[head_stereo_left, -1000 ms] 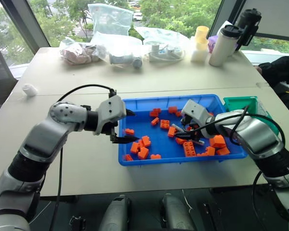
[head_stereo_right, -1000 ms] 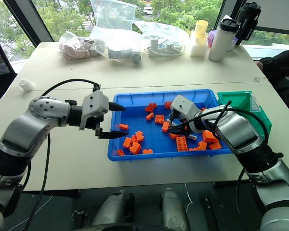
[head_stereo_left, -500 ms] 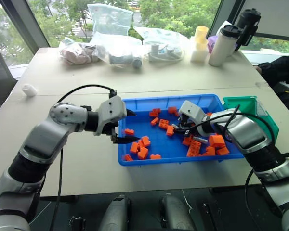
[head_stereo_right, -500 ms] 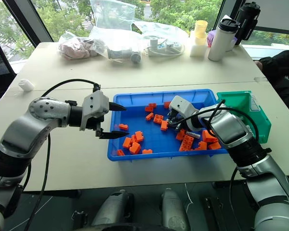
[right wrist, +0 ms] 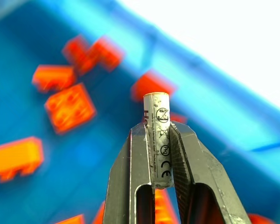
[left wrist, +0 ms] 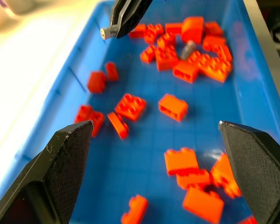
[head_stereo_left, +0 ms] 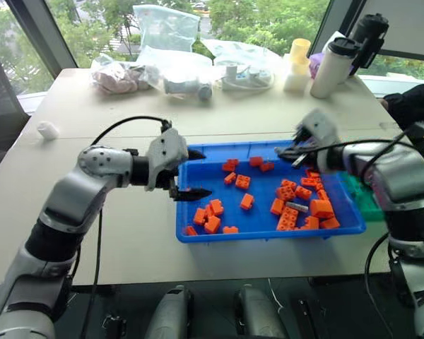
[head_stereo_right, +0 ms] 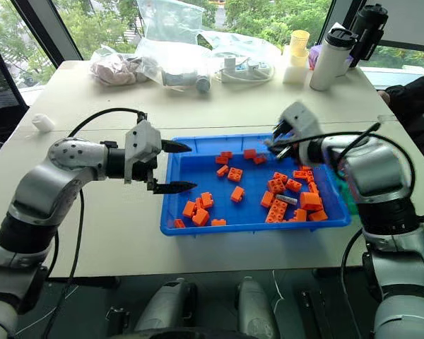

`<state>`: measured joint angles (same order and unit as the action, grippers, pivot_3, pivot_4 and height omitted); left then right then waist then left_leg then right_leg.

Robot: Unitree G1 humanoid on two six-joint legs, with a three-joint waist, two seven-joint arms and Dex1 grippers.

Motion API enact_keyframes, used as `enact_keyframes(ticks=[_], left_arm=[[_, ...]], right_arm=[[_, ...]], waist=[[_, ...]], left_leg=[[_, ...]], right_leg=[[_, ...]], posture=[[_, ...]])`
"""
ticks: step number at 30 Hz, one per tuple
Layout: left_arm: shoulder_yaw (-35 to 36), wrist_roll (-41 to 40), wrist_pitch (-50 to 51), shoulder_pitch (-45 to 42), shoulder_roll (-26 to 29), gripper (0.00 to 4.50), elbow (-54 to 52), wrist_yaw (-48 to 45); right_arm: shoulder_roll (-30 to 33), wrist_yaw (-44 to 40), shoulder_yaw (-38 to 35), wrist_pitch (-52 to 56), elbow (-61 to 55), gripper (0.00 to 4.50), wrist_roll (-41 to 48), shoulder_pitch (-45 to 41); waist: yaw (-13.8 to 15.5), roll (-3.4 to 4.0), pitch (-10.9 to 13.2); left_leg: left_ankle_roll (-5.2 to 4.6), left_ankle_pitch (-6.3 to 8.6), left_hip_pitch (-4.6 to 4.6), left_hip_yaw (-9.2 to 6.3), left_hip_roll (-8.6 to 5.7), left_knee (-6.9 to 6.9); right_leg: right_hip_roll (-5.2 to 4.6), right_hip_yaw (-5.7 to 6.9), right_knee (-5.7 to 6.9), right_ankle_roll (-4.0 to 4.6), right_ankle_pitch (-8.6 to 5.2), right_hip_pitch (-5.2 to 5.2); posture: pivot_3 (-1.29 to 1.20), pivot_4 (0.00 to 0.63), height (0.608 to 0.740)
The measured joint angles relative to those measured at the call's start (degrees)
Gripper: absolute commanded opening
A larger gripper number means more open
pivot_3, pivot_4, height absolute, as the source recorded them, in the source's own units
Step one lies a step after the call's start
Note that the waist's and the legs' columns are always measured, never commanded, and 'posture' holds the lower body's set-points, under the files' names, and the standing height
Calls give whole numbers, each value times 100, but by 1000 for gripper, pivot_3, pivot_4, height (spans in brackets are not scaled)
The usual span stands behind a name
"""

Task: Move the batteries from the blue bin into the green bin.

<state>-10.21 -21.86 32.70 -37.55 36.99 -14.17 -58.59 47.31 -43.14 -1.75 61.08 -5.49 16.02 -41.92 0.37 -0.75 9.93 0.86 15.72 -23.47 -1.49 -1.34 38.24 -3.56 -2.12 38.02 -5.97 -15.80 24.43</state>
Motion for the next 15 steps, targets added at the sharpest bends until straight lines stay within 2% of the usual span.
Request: enact_keyframes(ticks=[4, 6, 11, 15], left_arm=[[-1, -5, -294, -320, -481, 4500, 547, -5], [-11, -9, -401, -490, -738, 4500, 806, -34], [-21, -4, -745, -922, -1254, 4500, 1304, -105], [-37, 29, -875, -1003, -1389, 4500, 1506, -125]], right_arm=[[707, 203, -1038, 252, -11, 21, 7, 347], [893, 299, -1301, 317, 1, 21, -13, 715], [974, 593, -1567, 345, 31, 21, -82, 1377], [975, 780, -1689, 334, 43, 21, -133, 1664]], waist=[[46, -1, -1], [29, -1, -1], [-83, 4, -3], [-134, 5, -3]], left_leg=[[-3, 2, -1, 0, -1, -3], [-3, 2, -1, 5, 0, -1], [-3, 1, 7, 11, 5, -2], [-3, 1, 10, 11, 8, -4]], right_leg=[[-1, 1, -7, 0, 0, -2], [0, -2, -4, 0, 0, -2], [6, -9, 5, 0, 0, -1], [11, -13, 6, 0, 0, -1]], posture=[[0, 150, 740], [0, 150, 740], [0, 150, 740], [0, 150, 740]])
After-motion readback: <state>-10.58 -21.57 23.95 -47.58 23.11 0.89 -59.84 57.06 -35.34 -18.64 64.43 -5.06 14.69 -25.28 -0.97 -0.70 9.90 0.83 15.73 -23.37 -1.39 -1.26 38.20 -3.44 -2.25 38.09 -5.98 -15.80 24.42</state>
